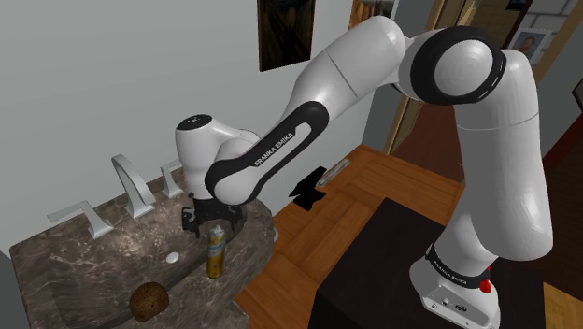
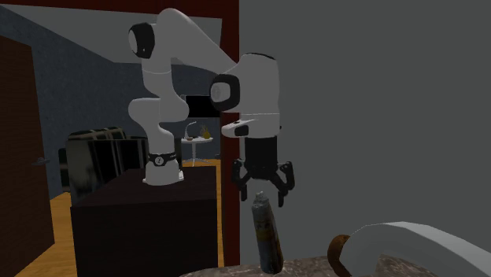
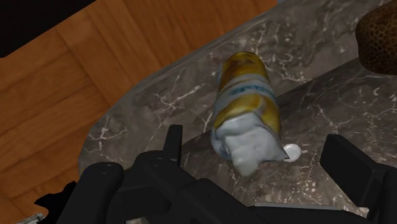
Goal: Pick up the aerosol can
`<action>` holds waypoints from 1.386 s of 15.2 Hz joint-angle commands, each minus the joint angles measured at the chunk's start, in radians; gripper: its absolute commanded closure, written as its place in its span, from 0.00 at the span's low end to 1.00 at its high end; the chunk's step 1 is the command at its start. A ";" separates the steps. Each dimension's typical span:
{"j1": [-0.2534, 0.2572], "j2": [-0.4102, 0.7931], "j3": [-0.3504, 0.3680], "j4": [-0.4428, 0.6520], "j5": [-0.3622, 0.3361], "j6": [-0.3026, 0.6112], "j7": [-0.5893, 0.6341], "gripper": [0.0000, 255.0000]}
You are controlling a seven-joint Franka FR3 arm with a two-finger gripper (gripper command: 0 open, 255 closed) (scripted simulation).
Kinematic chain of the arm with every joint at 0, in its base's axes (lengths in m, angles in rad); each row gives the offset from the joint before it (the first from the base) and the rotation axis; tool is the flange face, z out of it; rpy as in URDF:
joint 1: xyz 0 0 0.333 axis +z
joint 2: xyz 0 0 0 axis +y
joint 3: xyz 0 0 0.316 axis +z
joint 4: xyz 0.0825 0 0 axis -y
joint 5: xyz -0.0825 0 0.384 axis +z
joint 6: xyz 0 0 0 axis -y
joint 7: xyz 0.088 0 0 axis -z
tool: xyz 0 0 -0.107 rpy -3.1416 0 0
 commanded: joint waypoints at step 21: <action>-0.011 -0.045 0.016 0.013 0.024 -0.054 -0.013 1.00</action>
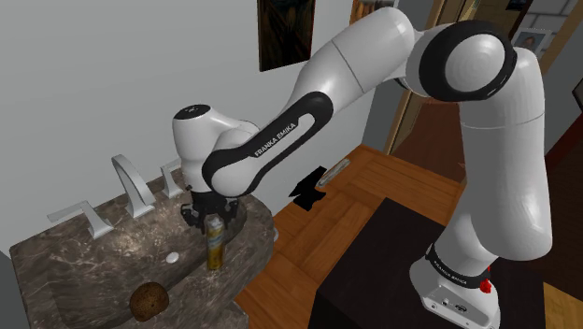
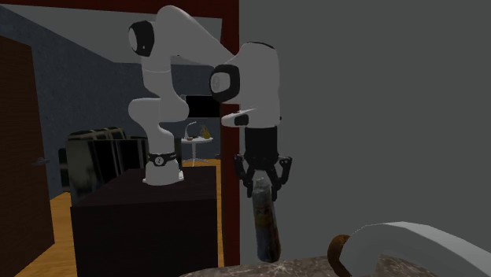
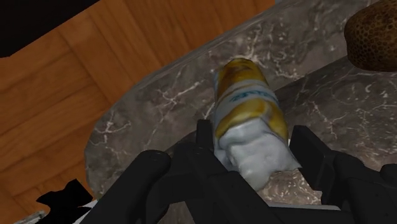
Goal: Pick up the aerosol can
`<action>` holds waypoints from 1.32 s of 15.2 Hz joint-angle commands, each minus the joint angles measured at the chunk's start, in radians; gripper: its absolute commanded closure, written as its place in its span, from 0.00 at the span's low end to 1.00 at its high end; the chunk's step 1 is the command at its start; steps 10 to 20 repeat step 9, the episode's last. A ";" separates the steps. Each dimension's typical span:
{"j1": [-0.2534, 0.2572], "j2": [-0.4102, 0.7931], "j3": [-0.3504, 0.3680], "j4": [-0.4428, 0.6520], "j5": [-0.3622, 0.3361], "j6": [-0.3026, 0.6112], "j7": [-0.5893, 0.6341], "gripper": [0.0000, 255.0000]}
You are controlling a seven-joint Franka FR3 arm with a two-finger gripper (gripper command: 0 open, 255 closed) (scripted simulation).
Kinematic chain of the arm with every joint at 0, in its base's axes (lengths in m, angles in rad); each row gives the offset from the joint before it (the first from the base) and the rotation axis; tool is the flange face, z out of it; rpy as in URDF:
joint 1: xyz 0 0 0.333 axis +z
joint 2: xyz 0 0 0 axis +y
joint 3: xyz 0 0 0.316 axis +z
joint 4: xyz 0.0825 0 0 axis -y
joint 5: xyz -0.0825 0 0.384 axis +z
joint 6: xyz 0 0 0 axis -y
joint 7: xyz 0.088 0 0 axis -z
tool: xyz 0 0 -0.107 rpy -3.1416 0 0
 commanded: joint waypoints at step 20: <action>-0.014 -0.063 0.021 0.029 0.035 -0.087 -0.020 1.00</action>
